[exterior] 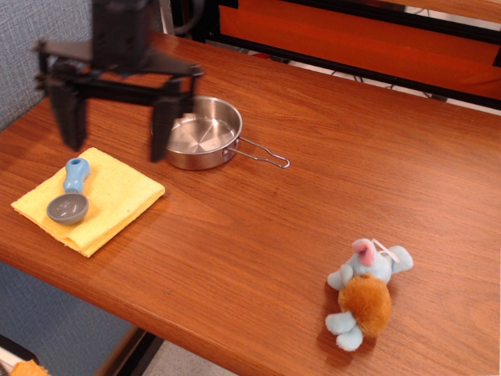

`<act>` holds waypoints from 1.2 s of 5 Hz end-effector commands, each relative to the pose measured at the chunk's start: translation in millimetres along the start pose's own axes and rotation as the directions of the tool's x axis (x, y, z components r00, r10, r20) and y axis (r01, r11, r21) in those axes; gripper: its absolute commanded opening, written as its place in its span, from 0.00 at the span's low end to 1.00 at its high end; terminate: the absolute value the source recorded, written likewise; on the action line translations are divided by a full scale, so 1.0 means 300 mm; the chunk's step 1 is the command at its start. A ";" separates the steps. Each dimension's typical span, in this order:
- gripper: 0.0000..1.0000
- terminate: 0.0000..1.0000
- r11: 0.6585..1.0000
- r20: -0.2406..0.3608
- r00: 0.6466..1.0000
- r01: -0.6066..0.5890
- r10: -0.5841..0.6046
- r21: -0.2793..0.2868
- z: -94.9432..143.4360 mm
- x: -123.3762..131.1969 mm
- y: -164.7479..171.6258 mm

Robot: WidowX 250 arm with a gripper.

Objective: Move spoon to upper left of stuffed animal

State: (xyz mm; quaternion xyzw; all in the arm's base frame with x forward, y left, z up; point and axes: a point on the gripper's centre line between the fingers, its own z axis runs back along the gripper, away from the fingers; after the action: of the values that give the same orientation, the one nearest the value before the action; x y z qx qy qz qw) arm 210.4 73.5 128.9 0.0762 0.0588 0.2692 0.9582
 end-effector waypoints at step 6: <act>1.00 0.00 0.981 0.178 0.967 -0.162 0.180 -0.107 -0.309 0.270 0.192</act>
State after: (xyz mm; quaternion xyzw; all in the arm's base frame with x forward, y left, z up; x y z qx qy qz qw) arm 242.2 173.0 34.3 0.0574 -0.0364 0.3405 0.9378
